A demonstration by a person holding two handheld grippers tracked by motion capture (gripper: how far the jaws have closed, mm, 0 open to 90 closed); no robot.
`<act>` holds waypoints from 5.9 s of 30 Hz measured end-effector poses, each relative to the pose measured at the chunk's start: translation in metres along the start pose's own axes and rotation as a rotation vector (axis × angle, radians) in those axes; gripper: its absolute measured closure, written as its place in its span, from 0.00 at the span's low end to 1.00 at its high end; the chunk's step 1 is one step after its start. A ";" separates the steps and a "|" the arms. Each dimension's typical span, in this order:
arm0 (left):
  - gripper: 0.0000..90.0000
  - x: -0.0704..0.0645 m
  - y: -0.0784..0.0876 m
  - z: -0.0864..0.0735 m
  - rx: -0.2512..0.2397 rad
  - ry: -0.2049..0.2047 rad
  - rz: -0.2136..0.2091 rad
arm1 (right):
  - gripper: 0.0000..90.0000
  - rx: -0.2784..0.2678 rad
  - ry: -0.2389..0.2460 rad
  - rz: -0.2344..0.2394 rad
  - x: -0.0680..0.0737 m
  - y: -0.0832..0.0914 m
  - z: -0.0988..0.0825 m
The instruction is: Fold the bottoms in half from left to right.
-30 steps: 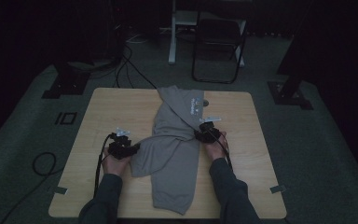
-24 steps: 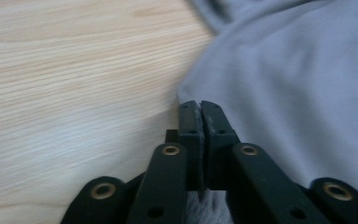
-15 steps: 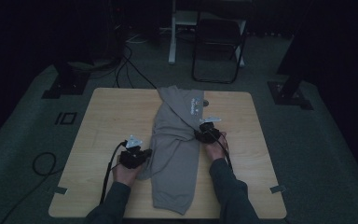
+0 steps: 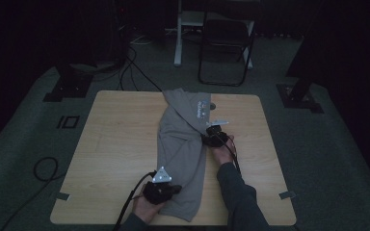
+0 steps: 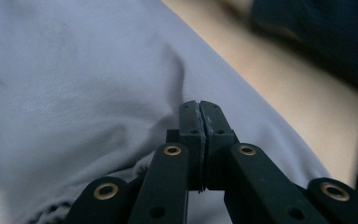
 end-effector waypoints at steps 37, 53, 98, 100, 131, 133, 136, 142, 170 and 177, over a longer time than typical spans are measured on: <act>0.69 0.033 0.020 -0.007 0.002 -0.034 0.195 | 0.56 -0.059 0.305 0.228 0.075 0.128 -0.105; 0.67 0.068 0.020 0.022 -0.094 0.027 0.221 | 0.58 -0.104 0.234 0.175 0.062 0.113 -0.080; 0.99 0.031 0.022 -0.004 0.023 -0.129 0.240 | 0.79 -0.085 0.298 0.445 0.076 0.154 -0.111; 0.99 0.027 0.023 -0.003 0.019 -0.136 0.237 | 0.79 -0.087 0.301 0.443 0.075 0.155 -0.111; 0.68 0.021 0.038 0.030 -0.025 -0.186 0.192 | 0.61 -0.169 0.208 0.368 0.014 0.159 -0.101; 0.68 0.021 0.038 0.030 -0.025 -0.186 0.192 | 0.61 -0.174 0.207 0.351 0.013 0.153 -0.097; 0.68 0.067 0.024 0.055 -0.042 -0.125 0.252 | 0.63 -0.153 0.188 0.274 0.011 0.120 -0.080; 0.68 0.111 -0.002 0.079 -0.027 -0.086 0.333 | 0.67 -0.118 0.108 0.198 0.013 0.071 -0.049; 0.84 0.080 0.017 0.017 -0.028 -0.013 0.328 | 0.68 -0.104 0.174 0.185 0.052 0.085 -0.077; 0.86 0.048 0.029 -0.008 -0.001 -0.002 0.322 | 0.69 -0.093 0.217 0.225 0.071 0.116 -0.100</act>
Point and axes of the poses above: each handheld gripper's, and its own axes: y roughly backward along the jaws, z roughly out of its top, x roughly to its left, the point moved 3 cm from there along -y, roughly forward along the jaws, and after that the axes turned 14 degrees about -z, right-handed, at the moved point
